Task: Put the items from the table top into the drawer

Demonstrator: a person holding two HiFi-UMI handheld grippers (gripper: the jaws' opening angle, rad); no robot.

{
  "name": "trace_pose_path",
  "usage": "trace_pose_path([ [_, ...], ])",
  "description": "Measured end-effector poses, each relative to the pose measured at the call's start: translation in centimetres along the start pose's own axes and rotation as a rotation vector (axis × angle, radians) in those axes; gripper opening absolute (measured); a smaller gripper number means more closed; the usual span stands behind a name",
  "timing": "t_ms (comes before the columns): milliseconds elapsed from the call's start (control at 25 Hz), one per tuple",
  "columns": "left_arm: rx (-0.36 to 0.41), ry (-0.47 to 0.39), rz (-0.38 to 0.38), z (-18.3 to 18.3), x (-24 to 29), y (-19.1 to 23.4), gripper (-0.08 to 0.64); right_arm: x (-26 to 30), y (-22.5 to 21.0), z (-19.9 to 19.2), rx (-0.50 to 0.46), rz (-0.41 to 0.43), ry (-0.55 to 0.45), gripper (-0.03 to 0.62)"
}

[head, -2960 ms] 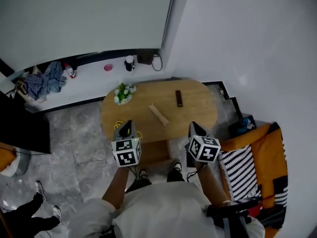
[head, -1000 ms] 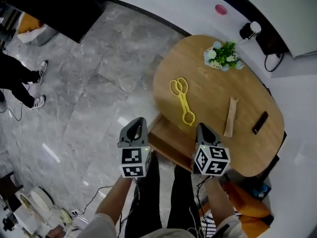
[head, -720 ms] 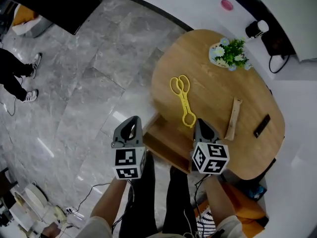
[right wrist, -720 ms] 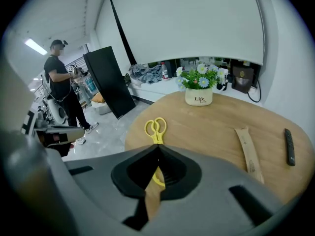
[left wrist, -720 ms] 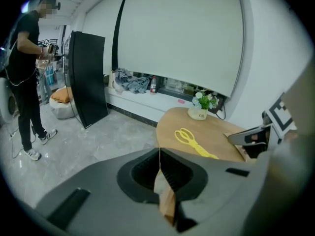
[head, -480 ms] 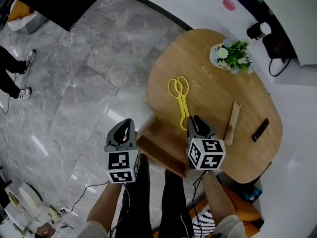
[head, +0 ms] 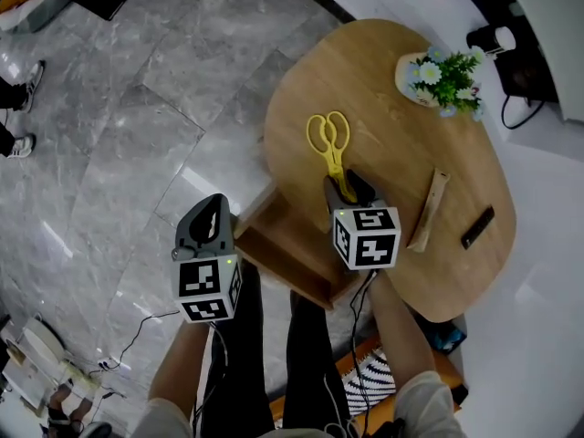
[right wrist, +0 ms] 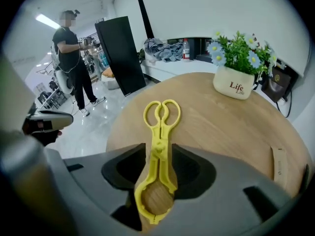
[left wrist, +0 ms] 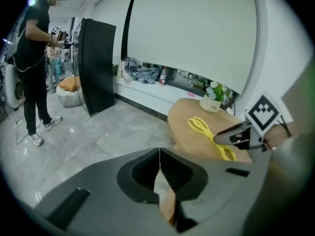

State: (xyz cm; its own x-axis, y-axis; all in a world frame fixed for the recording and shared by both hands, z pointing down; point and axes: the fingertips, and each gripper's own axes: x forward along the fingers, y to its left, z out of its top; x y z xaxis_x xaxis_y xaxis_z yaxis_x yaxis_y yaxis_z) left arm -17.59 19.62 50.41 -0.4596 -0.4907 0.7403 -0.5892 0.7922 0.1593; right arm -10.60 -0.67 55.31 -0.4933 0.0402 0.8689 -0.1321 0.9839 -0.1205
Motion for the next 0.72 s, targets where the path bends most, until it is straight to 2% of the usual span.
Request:
trace_pose_path([
  [400, -0.003, 0.01, -0.017, -0.2, 1.2, -0.6, 0.011, 1.5, -0.2, 0.0, -0.095, -0.038, 0.06, 0.144],
  [600, 0.011, 0.015, -0.037, -0.6, 1.2, -1.5, 0.011, 1.7, -0.1, 0.1, -0.077, -0.004, 0.099, 0.104],
  [720, 0.014, 0.021, -0.045, -1.2, 0.9, -2.0, 0.011, 1.5, -0.2, -0.2, -0.08, 0.006, 0.104, 0.101],
])
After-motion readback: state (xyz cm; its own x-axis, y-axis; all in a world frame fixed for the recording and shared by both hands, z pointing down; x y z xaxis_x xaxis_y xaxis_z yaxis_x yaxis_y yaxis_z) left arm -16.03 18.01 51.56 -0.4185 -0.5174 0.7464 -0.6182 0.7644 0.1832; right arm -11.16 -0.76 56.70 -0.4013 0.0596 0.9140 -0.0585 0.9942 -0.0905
